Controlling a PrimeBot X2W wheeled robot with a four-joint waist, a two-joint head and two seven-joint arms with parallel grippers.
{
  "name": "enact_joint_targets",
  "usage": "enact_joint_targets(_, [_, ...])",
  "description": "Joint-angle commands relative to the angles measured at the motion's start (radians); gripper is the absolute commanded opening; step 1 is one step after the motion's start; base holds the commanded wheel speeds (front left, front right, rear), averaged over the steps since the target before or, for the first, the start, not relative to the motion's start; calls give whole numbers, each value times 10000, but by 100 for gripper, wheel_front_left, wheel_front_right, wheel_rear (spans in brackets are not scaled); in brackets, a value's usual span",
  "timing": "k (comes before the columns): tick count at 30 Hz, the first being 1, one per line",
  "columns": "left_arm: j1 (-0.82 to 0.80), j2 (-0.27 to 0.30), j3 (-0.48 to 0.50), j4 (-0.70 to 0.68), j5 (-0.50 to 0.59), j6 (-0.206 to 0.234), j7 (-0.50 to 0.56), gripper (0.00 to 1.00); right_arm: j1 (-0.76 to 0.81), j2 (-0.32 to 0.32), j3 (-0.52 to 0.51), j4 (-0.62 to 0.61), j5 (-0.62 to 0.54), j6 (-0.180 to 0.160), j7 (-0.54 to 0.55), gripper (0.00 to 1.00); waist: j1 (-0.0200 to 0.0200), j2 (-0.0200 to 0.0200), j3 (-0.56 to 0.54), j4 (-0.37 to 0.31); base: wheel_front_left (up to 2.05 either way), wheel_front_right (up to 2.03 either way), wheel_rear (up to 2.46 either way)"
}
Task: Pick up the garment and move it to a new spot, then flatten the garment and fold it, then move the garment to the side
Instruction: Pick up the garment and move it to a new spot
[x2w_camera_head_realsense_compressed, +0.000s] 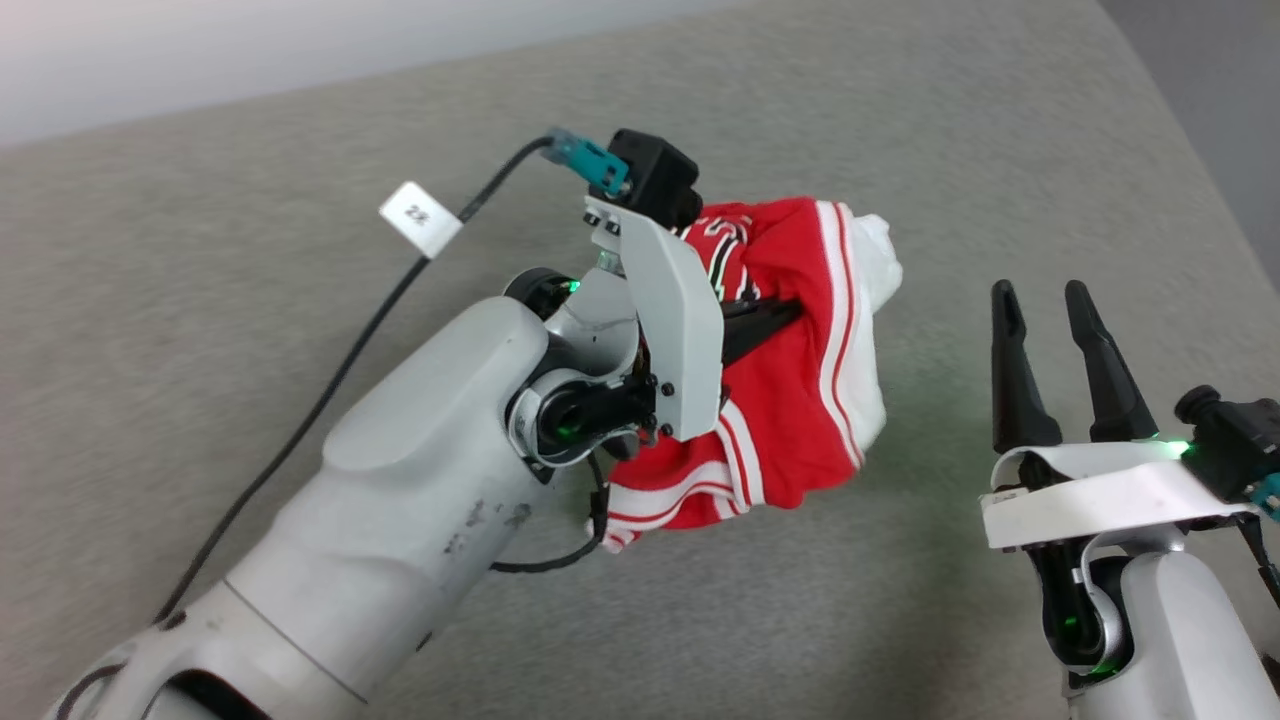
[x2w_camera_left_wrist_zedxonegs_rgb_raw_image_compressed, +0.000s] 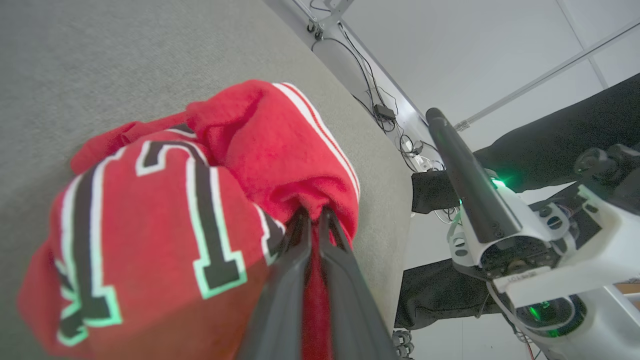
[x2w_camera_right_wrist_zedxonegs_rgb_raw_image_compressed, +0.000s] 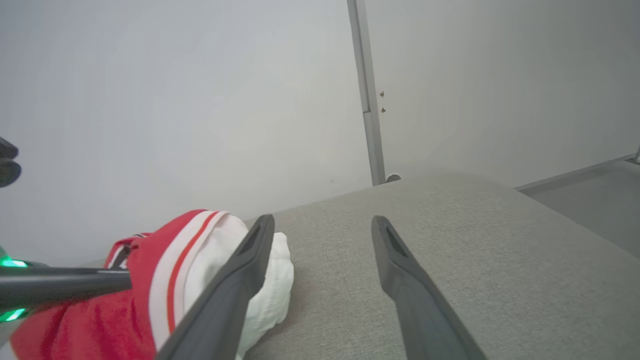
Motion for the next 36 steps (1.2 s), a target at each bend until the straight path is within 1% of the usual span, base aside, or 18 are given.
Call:
enact_joint_targets(1, [-99,108,-61,145,59,-18,-36,0,-48,39,-49,-45,79,-14,-5,100,0,0,660,-820,0,0,0])
enact_joint_targets(9, [-250,532,-1093,1954,378,-17,81,0,-46,39,-16,-51,587,-14,-3,100,0,0,848,-1328,0,0,0])
enact_joint_targets(12, [-370,768,-1784,2337,821,6,138,0,-75,39,11,-86,686,-14,-3,100,0,0,941,-1429,0,0,0])
enact_joint_targets(16, [-451,1061,-2941,2866,1522,57,319,0,-119,37,70,-148,840,-14,-5,100,0,0,1102,-1548,0,0,0])
enact_joint_targets(20, [-375,1305,-4004,3172,1996,78,508,0,-121,37,130,-122,868,-14,-3,100,0,0,1190,-1590,0,0,0])
enact_joint_targets(25, [-362,1502,-4394,2972,2236,84,-57,0,-124,36,183,-74,607,-14,-3,100,0,0,990,-1348,0,0,0])
enact_joint_targets(26, [-416,1532,-4403,2896,2252,84,-241,20,-112,37,189,-64,515,-14,-3,100,0,0,907,-1247,0,0,0])
enact_joint_targets(28, [-527,1536,-4386,2695,2154,78,-667,52,-60,31,152,-22,328,-14,-3,100,0,0,670,-985,0,0,0])
enact_joint_targets(29, [-640,1530,-4367,2574,2142,75,-952,92,-16,31,149,0,218,-14,-5,100,0,0,549,-838,0,0,0])
enact_joint_targets(30, [-715,1504,-4350,2456,2162,75,-1244,100,34,33,99,30,70,-14,-3,100,0,0,394,-661,0,0,0])
enact_joint_targets(36, [-898,1225,-4282,1821,1753,9,-2623,100,295,28,-99,184,-666,-14,-3,100,0,0,-494,454,0,0,0])
